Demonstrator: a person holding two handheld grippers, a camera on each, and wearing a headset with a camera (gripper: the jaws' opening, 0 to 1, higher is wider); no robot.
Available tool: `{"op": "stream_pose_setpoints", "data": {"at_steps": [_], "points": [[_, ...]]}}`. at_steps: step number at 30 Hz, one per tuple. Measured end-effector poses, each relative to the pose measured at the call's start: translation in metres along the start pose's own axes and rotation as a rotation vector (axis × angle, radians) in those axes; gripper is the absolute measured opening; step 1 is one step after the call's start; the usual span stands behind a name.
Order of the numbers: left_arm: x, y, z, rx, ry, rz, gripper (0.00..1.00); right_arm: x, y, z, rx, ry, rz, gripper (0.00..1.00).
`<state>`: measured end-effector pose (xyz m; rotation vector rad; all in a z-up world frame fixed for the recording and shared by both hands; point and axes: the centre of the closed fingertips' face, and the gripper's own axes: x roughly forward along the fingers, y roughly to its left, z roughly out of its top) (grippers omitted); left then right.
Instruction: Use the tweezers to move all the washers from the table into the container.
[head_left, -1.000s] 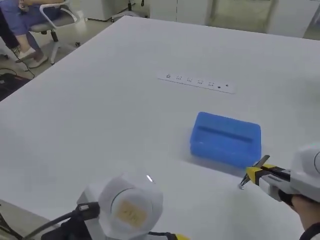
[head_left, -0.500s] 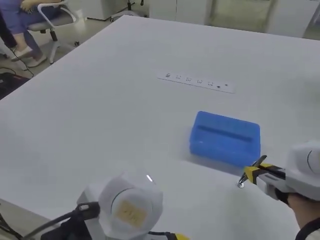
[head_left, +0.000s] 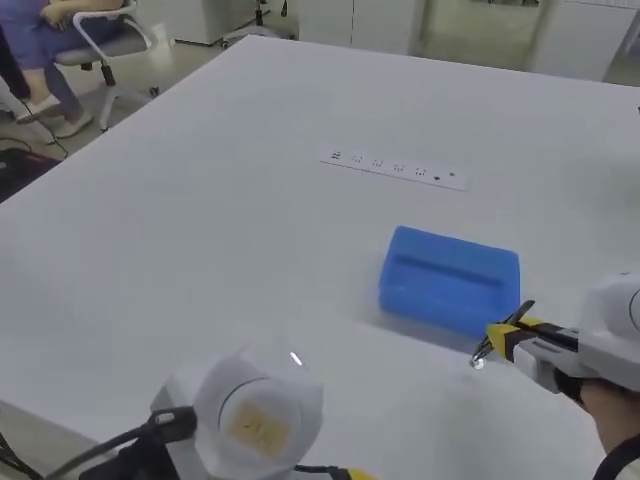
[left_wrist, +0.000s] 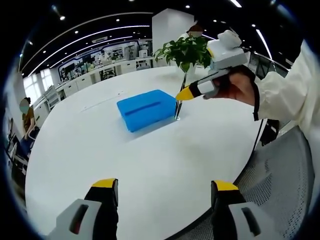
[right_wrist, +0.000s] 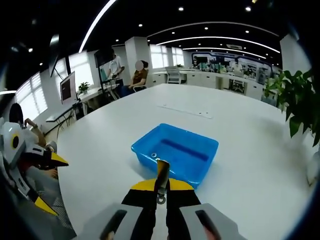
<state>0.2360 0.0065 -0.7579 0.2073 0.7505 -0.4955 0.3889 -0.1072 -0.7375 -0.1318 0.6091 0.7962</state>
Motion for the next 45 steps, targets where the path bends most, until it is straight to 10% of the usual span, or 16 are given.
{"op": "stream_pose_setpoints", "data": {"at_steps": [15,19,28,37,45], "points": [[0.000,-0.001,0.000,0.005,-0.002,-0.002,0.77,-0.005,-0.006,0.050,-0.030,-0.105,-0.018,0.02],[0.000,0.001,0.000,-0.001,-0.003,0.000,0.77,-0.003,-0.007,0.062,-0.195,-0.123,-0.076,0.02],[0.002,0.003,-0.002,0.002,0.010,-0.004,0.77,0.021,-0.012,0.062,-0.213,-0.110,-0.093,0.02],[0.000,0.006,-0.003,-0.013,0.009,0.005,0.77,0.051,-0.034,0.031,0.013,-0.043,-0.086,0.02],[-0.001,0.007,-0.005,-0.014,0.011,0.005,0.77,0.055,-0.031,0.023,0.016,-0.010,-0.089,0.02]]}}
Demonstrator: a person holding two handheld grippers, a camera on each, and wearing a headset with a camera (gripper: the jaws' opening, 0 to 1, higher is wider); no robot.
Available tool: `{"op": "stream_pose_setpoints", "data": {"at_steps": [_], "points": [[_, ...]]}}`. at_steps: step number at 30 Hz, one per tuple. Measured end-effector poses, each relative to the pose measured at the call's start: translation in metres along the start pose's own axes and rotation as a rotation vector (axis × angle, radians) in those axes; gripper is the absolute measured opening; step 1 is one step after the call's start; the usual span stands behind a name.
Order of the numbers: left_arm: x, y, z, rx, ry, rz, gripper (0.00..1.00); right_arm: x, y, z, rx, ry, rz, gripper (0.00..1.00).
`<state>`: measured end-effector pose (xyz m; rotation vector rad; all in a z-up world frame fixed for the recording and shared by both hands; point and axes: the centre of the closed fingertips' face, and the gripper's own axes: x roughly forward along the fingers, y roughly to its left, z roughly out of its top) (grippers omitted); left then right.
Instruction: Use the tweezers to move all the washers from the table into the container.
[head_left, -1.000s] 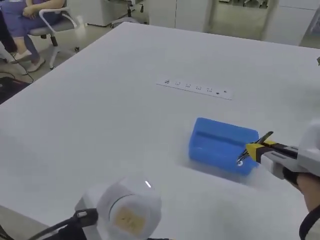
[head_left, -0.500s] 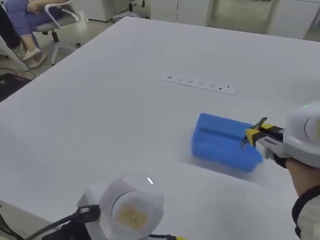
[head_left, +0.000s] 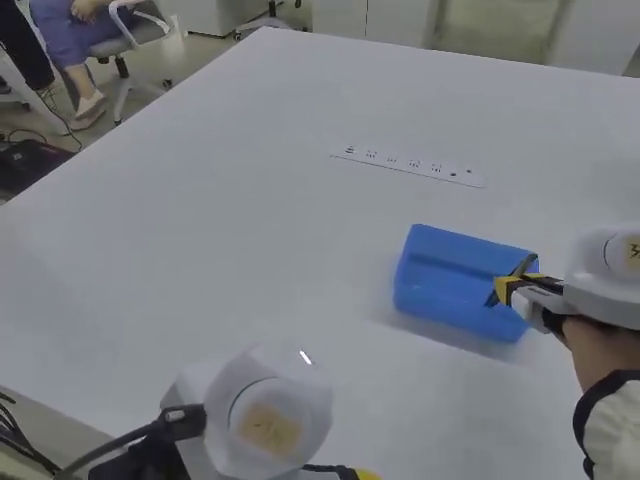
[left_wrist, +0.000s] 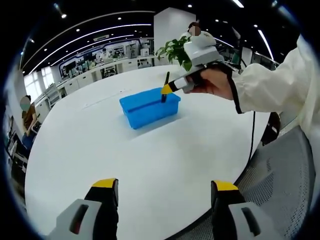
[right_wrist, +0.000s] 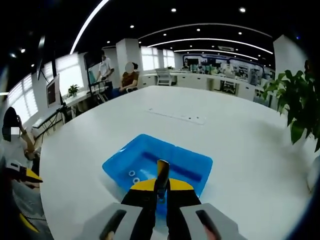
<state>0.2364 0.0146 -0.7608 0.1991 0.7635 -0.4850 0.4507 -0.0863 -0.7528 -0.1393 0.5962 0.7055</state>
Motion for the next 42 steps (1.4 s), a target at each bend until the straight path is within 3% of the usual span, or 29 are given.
{"op": "stream_pose_setpoints", "data": {"at_steps": [6,12,17,21,26,30,35,37,42], "points": [[-0.001,0.000,0.004,0.011,-0.007,-0.004,0.77,0.003,0.000,-0.012,-0.036,0.047,-0.011,0.03],[-0.005,0.001,0.014,0.024,-0.026,-0.007,0.76,0.005,-0.003,-0.009,-0.055,0.036,-0.002,0.04],[-0.006,0.001,0.031,0.066,-0.050,-0.014,0.74,0.007,-0.008,-0.008,-0.059,0.040,0.015,0.04],[-0.011,0.005,0.056,0.095,-0.105,-0.017,0.69,-0.008,-0.005,0.008,-0.057,-0.005,0.015,0.04],[-0.016,0.008,0.082,0.106,-0.162,-0.040,0.56,-0.039,0.011,0.034,-0.145,-0.100,-0.002,0.04],[-0.022,0.005,0.103,0.131,-0.216,-0.059,0.45,-0.060,0.033,0.036,-0.186,-0.128,0.022,0.04],[-0.024,-0.005,0.124,0.164,-0.265,-0.108,0.32,-0.080,0.075,0.021,-0.248,-0.117,0.071,0.04],[-0.022,-0.010,0.127,0.186,-0.264,-0.124,0.29,-0.084,0.090,0.013,-0.268,-0.105,0.093,0.04],[-0.018,-0.024,0.132,0.223,-0.262,-0.176,0.21,-0.086,0.108,-0.008,-0.324,-0.061,0.131,0.04]]}}
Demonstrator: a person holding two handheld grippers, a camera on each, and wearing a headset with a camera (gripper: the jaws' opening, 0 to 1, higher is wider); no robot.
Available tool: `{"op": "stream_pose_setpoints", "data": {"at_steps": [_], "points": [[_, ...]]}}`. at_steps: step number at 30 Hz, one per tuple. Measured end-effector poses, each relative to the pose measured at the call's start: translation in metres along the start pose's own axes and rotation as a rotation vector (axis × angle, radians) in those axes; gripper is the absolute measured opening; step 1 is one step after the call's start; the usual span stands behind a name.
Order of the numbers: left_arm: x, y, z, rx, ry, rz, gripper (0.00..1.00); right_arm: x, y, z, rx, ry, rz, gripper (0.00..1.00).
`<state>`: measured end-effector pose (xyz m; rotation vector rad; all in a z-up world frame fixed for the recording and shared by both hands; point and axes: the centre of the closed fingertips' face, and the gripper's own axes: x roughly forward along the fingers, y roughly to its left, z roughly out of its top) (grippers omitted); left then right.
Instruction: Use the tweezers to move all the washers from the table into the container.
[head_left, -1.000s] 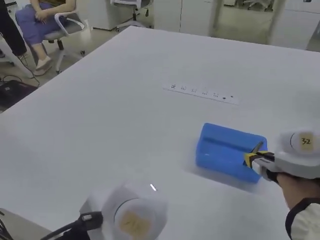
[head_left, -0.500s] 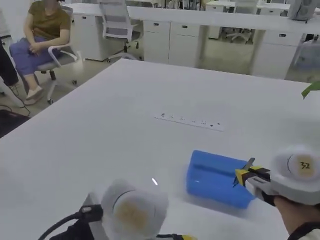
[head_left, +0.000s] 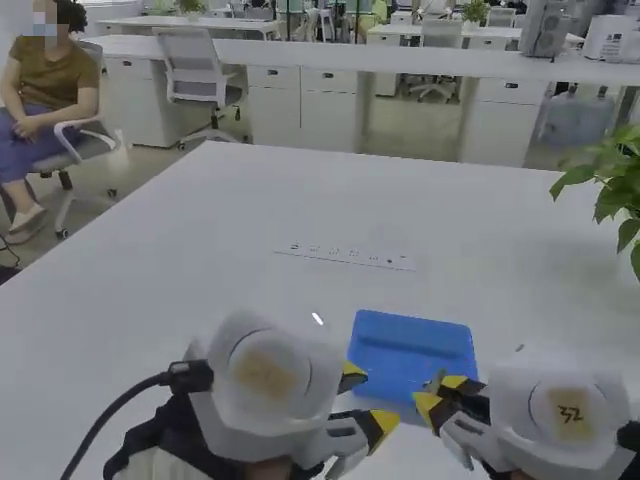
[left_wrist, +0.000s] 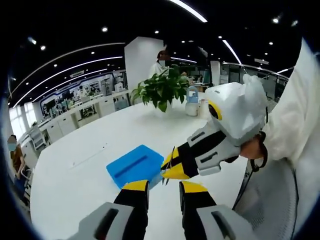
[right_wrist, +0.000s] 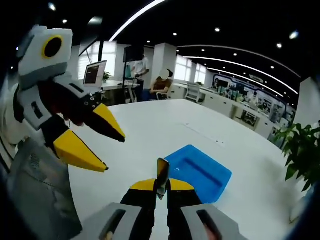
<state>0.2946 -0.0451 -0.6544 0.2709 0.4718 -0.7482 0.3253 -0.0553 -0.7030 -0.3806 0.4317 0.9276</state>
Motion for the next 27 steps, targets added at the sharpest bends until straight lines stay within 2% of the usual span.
{"op": "stream_pose_setpoints", "data": {"at_steps": [6,10,12,19,21,27], "points": [[0.008,-0.015,0.005,0.050,-0.002,-0.059,0.13,0.000,0.014,-0.012,-0.046,0.023,0.015,0.04],[0.012,-0.023,0.003,0.053,0.013,-0.095,0.09,0.001,0.019,-0.019,-0.047,0.032,0.020,0.04],[0.014,-0.028,0.001,0.080,0.028,-0.106,0.08,0.001,0.023,-0.023,-0.041,0.037,0.021,0.04],[0.023,-0.038,-0.012,0.116,0.081,-0.138,0.00,0.003,0.034,-0.035,-0.032,0.046,0.037,0.04],[0.025,-0.037,-0.016,0.132,0.097,-0.135,0.00,0.003,0.034,-0.038,-0.038,0.053,0.037,0.04],[0.034,-0.041,-0.023,0.173,0.112,-0.190,0.00,0.000,0.028,-0.052,-0.061,0.091,0.024,0.04]]}}
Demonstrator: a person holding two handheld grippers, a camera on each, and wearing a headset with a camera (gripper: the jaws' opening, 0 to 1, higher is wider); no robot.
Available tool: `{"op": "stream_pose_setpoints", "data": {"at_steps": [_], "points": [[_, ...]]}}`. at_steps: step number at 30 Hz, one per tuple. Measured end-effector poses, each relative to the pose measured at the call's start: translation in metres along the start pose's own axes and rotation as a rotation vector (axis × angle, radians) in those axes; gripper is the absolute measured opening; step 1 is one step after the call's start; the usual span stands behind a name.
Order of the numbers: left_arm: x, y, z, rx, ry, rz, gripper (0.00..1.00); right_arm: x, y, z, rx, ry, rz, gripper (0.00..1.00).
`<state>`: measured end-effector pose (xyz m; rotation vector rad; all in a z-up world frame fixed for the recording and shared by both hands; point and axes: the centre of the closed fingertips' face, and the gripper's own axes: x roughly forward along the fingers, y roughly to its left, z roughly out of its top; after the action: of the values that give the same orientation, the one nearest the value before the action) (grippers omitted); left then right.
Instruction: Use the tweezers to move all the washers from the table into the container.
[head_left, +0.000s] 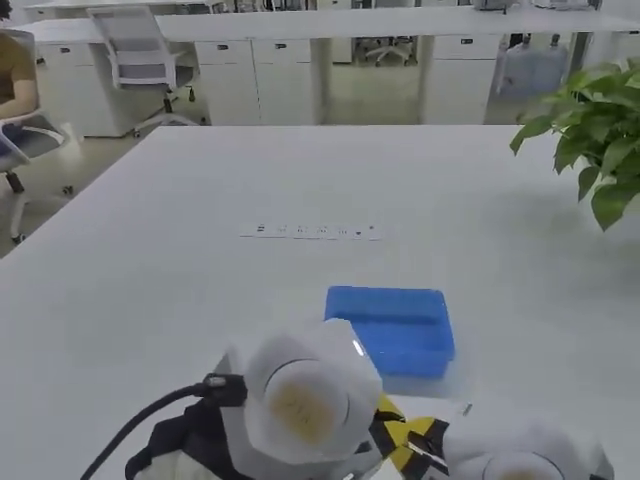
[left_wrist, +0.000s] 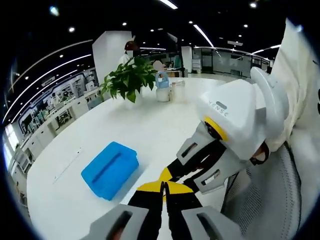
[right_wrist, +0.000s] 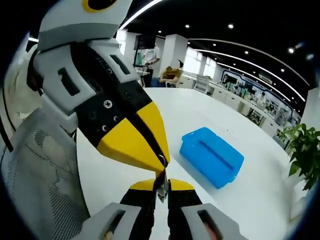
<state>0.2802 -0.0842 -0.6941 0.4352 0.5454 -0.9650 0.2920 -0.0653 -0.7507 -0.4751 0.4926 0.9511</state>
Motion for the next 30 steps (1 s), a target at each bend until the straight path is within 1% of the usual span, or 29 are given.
{"op": "stream_pose_setpoints", "data": {"at_steps": [2,4,5,6,7,8,9,10,11,12,13,14,16,17,18,19,20,21,22,23,25,27,28,29,30], "points": [[0.005,-0.002,-0.005,0.015,0.011,-0.018,0.00,0.001,-0.003,-0.008,-0.028,0.030,-0.010,0.05],[0.010,-0.004,-0.017,0.075,0.056,-0.036,0.00,0.004,-0.006,-0.018,-0.048,0.055,-0.017,0.06],[0.015,-0.004,-0.025,0.080,0.076,-0.037,0.00,0.006,-0.006,-0.022,-0.038,0.062,-0.011,0.07],[0.020,-0.005,-0.030,0.068,0.080,-0.045,0.00,0.007,-0.006,-0.027,-0.010,0.074,-0.003,0.08],[0.025,-0.006,-0.037,0.056,0.093,-0.056,0.00,0.009,-0.003,-0.033,0.025,0.087,0.015,0.08],[0.028,-0.006,-0.044,0.061,0.113,-0.065,0.00,0.011,0.000,-0.039,0.066,0.096,0.045,0.09],[0.030,-0.005,-0.058,0.080,0.170,-0.073,0.00,0.012,0.002,-0.042,0.081,0.098,0.062,0.09],[0.033,-0.004,-0.063,0.095,0.179,-0.076,0.00,0.014,-0.002,-0.044,0.078,0.097,0.052,0.10],[0.037,-0.005,-0.066,0.144,0.167,-0.100,0.00,0.014,-0.001,-0.046,0.089,0.112,0.063,0.11],[0.039,-0.005,-0.073,0.178,0.188,-0.111,0.00,0.014,0.000,-0.047,0.107,0.117,0.076,0.12],[0.041,-0.002,-0.077,0.222,0.199,-0.112,0.00,0.013,-0.002,-0.046,0.121,0.110,0.073,0.11],[0.043,0.001,-0.084,0.258,0.215,-0.115,0.00,0.011,-0.002,-0.044,0.149,0.095,0.076,0.10],[0.047,0.006,-0.095,0.282,0.254,-0.152,0.00,0.007,-0.002,-0.042,0.172,0.094,0.085,0.11],[0.048,0.007,-0.097,0.290,0.252,-0.173,0.00,0.003,-0.003,-0.041,0.184,0.093,0.086,0.13],[0.051,0.007,-0.099,0.292,0.248,-0.207,0.00,-0.001,-0.004,-0.041,0.193,0.090,0.079,0.16],[0.051,0.007,-0.100,0.295,0.251,-0.216,0.00,-0.005,-0.006,-0.041,0.205,0.092,0.067,0.17],[0.052,0.009,-0.105,0.325,0.269,-0.241,0.00,-0.009,-0.008,-0.041,0.216,0.087,0.059,0.17],[0.053,0.011,-0.109,0.352,0.290,-0.251,0.00,-0.016,-0.011,-0.040,0.239,0.072,0.039,0.16],[0.055,0.013,-0.113,0.393,0.314,-0.270,0.00,-0.020,-0.012,-0.039,0.250,0.069,0.033,0.17],[0.055,0.014,-0.115,0.405,0.325,-0.281,0.00,-0.026,-0.014,-0.039,0.267,0.063,0.024,0.17],[0.058,0.013,-0.116,0.395,0.327,-0.299,0.00,-0.033,-0.015,-0.038,0.288,0.052,0.012,0.19],[0.060,0.011,-0.119,0.399,0.337,-0.311,0.00,-0.041,-0.016,-0.038,0.314,0.046,-0.004,0.21],[0.061,0.010,-0.123,0.405,0.358,-0.323,0.00,-0.045,-0.016,-0.037,0.334,0.038,-0.007,0.22],[0.062,0.010,-0.124,0.403,0.361,-0.312,0.00,-0.048,-0.015,-0.038,0.355,0.038,-0.009,0.24],[0.063,0.011,-0.126,0.388,0.374,-0.297,0.00,-0.050,-0.014,-0.036,0.388,0.024,-0.007,0.26]]}}
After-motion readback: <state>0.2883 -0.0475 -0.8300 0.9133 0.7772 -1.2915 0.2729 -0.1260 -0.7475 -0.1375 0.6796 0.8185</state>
